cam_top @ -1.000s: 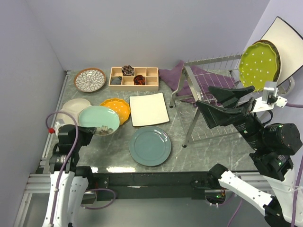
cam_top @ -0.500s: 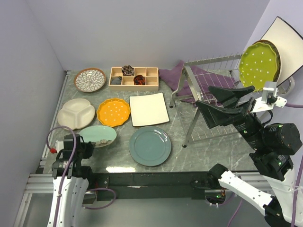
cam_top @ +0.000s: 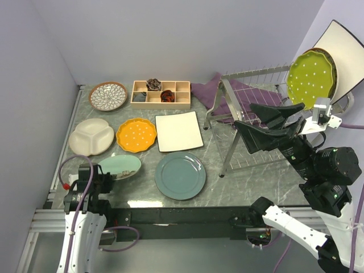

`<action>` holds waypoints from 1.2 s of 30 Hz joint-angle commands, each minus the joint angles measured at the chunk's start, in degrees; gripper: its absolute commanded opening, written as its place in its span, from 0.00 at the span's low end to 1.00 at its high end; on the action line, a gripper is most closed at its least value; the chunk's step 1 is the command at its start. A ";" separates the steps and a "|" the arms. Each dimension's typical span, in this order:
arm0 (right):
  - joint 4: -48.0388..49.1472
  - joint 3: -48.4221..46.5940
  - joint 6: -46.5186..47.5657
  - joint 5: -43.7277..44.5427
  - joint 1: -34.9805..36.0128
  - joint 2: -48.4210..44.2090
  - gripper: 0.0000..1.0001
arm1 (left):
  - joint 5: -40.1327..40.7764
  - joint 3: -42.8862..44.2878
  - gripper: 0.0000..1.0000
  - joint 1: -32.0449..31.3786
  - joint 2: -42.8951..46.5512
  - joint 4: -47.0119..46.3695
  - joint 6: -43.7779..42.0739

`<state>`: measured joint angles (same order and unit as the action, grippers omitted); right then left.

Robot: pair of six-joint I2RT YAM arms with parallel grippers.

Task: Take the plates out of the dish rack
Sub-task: Place the plate at the center of the board.

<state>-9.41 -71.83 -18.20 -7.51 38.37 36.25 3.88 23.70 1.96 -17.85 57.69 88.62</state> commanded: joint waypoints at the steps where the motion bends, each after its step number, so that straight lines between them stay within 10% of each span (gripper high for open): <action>1: 0.53 -0.50 1.49 0.39 -0.05 1.02 1.00 | -3.35 -0.15 0.07 0.15 0.09 -1.01 0.15; 10: 0.62 0.20 2.90 2.85 -0.05 -0.21 1.00 | -2.74 1.00 0.47 0.24 1.15 3.04 0.59; 36: -0.87 -0.24 4.48 5.75 -0.14 -0.66 1.00 | 0.95 11.26 0.75 0.15 -7.20 14.55 8.06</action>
<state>-10.81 -71.66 -14.85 -3.01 38.37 34.20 3.68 27.03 1.96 -25.34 63.77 92.31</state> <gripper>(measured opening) 0.998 0.720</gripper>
